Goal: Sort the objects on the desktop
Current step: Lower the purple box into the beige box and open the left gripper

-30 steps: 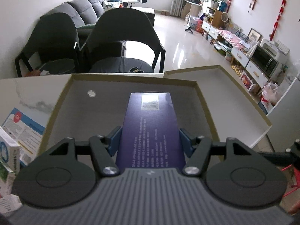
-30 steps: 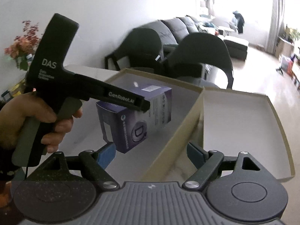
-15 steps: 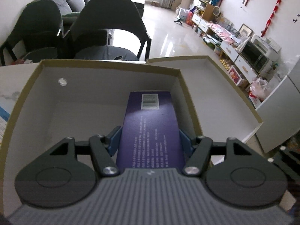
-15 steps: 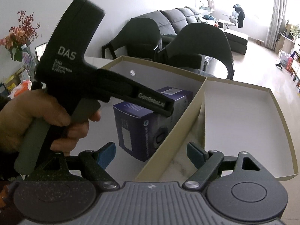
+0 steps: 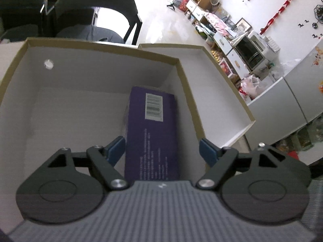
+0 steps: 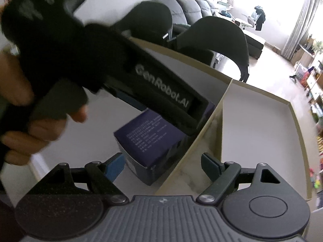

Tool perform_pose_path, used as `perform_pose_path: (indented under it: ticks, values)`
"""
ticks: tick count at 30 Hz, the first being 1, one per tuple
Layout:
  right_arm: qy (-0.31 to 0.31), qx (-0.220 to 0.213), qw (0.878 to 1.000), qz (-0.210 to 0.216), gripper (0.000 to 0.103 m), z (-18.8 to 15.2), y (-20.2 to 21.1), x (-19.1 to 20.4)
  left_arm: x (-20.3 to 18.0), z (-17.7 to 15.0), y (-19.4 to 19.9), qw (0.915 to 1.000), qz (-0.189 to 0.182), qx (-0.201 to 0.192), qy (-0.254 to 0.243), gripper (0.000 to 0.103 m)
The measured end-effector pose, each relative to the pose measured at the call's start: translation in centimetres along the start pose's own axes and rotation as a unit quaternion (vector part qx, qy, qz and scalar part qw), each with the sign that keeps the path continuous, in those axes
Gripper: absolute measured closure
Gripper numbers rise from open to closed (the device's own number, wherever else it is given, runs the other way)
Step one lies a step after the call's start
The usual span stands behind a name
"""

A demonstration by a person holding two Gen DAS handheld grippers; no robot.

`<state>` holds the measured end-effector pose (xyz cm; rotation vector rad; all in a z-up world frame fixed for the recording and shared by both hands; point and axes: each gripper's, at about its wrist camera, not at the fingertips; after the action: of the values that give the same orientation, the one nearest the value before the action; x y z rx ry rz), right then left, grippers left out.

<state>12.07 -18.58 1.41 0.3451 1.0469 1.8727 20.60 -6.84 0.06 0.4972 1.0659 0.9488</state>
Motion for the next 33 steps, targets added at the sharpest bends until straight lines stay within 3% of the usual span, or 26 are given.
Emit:
perform_pose_path:
  ticks: [6, 9, 11, 13, 28, 33]
  values:
    - [0.002, 0.014, 1.000, -0.027, 0.020, 0.3, -1.5, 0.2, 1.1, 0.1, -0.5, 0.9995, -0.023, 0.011, 0.020, 0.029]
    - [0.003, 0.021, 0.999, -0.041, 0.029, 0.4, -2.2, 0.3, 1.1, 0.2, -0.7, 0.9992, -0.034, 0.012, 0.020, 0.031]
    - [0.003, 0.025, 0.998, -0.050, 0.041, 0.5, -2.7, 0.3, 0.8, 0.3, -0.8, 0.9990, -0.041, 0.011, 0.017, 0.031]
    - [-0.001, 0.027, 0.998, -0.057, 0.043, 0.5, -3.0, 0.1, 0.4, 0.4, -1.0, 0.9990, -0.043, 0.009, 0.010, 0.032]
    - [-0.013, 0.025, 0.997, -0.075, 0.045, -0.3, -3.1, 0.4, 0.4, 0.3, -0.5, 0.9986, -0.051, -0.014, 0.007, 0.030]
    - [0.004, 0.018, 0.995, -0.098, 0.040, -0.6, -1.9, 1.5, -0.5, -0.2, 1.3, 0.9988, -0.025, -0.040, -0.014, 0.027]
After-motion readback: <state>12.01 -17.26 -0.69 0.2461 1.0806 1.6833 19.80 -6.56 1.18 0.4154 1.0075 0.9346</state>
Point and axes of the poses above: each gripper's, at about its wrist camera, not at the fingertips, and y roughly against the way its jaws point, x to its left, z to its top, and after that the axes turned 9 degrees about y, right-handed
